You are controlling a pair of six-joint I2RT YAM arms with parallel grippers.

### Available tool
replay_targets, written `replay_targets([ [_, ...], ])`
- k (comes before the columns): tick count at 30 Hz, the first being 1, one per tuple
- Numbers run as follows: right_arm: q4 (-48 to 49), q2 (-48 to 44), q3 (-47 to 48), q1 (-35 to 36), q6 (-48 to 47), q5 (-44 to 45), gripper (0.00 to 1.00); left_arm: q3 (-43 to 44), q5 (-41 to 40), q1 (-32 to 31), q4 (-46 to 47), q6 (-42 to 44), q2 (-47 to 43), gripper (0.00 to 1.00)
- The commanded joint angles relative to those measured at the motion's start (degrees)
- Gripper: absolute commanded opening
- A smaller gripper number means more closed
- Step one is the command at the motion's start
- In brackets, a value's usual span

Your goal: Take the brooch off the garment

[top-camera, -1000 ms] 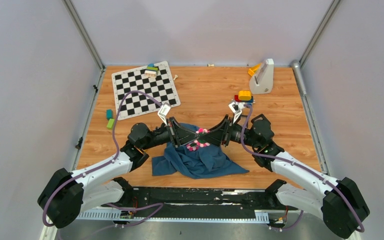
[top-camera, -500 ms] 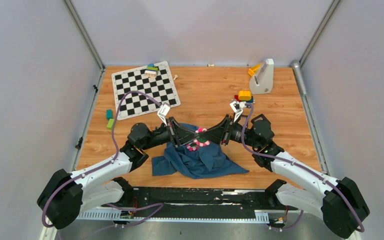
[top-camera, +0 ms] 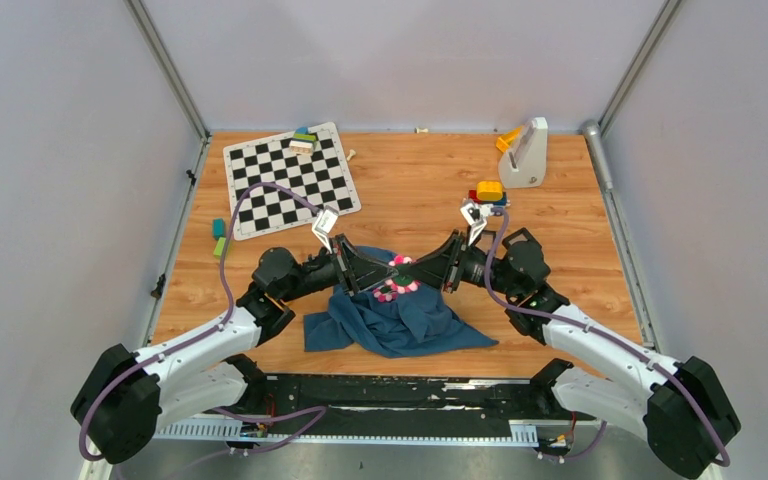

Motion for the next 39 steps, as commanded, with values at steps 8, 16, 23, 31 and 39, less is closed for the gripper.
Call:
replay_targets([
  [8,-1.04,-2.02,-0.7,0.07,-2.6,-3.41,0.55,-0.43,-1.67,-0.2,3.46,0.24,-1.09,0.0],
  [16,-5.56,-5.94,-1.86,-0.08,-5.3,-3.21,0.55,-0.1,-0.96,-0.2,3.55,0.05,-0.6,0.0],
  [23,-9.0,-10.86,-2.86,-1.28,-5.46,4.55,0.53,0.4,-2.49,-0.2,-0.14,0.0,-0.42,0.0],
  [31,-20.84,-18.14,-2.59,-2.35,-9.6,13.78,0.54,5.13,-6.99,-0.03,-15.94,6.53,-0.06,0.0],
  [39,-29.12,-20.51,-0.03,-3.09,-11.76,16.23,0.53,10.31,-9.55,-0.06,-24.98,20.57,0.99,0.0],
])
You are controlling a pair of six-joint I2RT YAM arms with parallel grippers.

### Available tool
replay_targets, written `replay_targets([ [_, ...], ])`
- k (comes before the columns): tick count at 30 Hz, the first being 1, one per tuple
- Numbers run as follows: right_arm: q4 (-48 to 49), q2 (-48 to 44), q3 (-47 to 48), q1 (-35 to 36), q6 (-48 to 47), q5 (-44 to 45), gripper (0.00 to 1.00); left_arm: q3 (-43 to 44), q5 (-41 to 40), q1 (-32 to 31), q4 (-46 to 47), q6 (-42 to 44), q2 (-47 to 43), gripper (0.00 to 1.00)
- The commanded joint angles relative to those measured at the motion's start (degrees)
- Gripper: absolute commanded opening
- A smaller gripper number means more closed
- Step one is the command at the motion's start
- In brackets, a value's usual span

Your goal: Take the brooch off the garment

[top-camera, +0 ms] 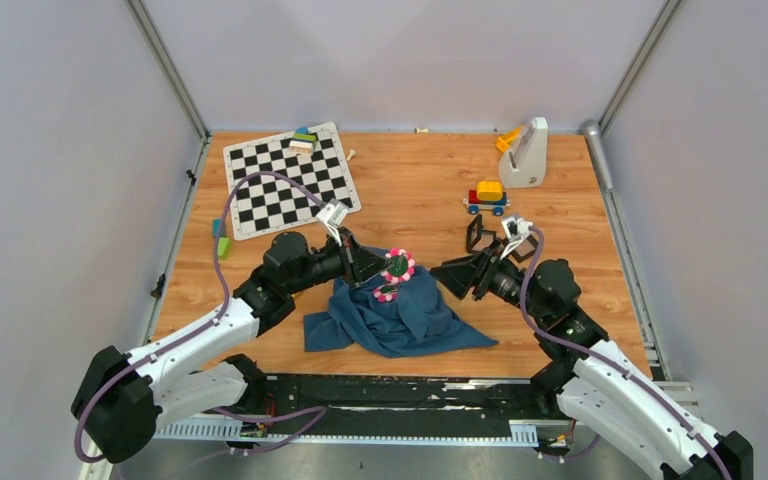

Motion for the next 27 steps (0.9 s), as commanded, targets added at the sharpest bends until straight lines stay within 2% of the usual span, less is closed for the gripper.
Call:
replay_targets([
  [1,-6.38,0.45,3.91,-0.4,-3.57,1.33,0.53,4.49,-1.22,-0.06,-4.43,9.88,1.23,0.0],
  [4,-7.91,2.07,7.64,-0.41,-4.83,0.23,0.48,6.93,1.0,-0.17,-6.61,11.98,3.82,0.0],
  [9,-8.86,7.26,13.67,-0.38,-4.68,-1.81,0.27,9.91,4.12,-0.14,-7.86,14.3,6.0,0.0],
  [13,-8.08,10.92,16.21,-0.38,-4.2,-3.15,0.17,10.99,5.49,-0.16,-8.31,14.28,7.0,0.0],
  [16,-7.81,12.4,17.06,-0.38,-4.13,-2.64,0.06,10.98,6.12,-0.14,-8.29,14.18,6.83,0.0],
  [20,-7.25,14.16,17.64,-0.4,-4.25,-3.17,0.0,11.12,6.81,-0.14,-8.44,14.11,6.7,0.0],
  [27,-5.06,17.22,17.49,-0.29,-4.08,-5.55,0.0,11.14,7.52,-0.18,-8.15,14.0,6.84,0.0],
])
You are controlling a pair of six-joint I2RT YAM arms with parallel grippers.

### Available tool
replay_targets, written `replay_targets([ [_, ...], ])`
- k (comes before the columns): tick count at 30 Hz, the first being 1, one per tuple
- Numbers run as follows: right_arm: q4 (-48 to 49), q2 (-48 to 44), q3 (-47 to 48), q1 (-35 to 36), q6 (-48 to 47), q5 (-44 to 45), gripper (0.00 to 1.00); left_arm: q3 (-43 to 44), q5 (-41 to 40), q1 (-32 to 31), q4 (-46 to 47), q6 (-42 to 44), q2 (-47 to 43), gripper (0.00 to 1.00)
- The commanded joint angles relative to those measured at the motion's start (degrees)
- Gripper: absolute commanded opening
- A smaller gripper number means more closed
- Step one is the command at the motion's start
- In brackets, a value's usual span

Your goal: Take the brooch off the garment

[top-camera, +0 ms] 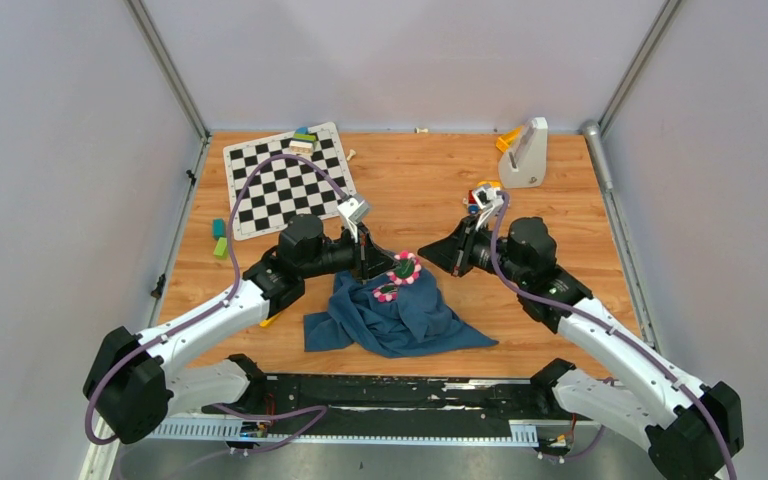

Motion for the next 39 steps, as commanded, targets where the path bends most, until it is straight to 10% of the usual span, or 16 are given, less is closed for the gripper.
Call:
replay_targets([
  [1,3.43,1.33,2.18,-0.07,-0.14,-1.85,0.0,2.29,1.44,-0.16,1.36,1.32,-0.09,0.0],
  [39,2.13,3.17,2.27,0.99,-0.67,-1.91,0.0,2.0,0.83,-0.14,0.39,2.06,-0.53,0.0],
])
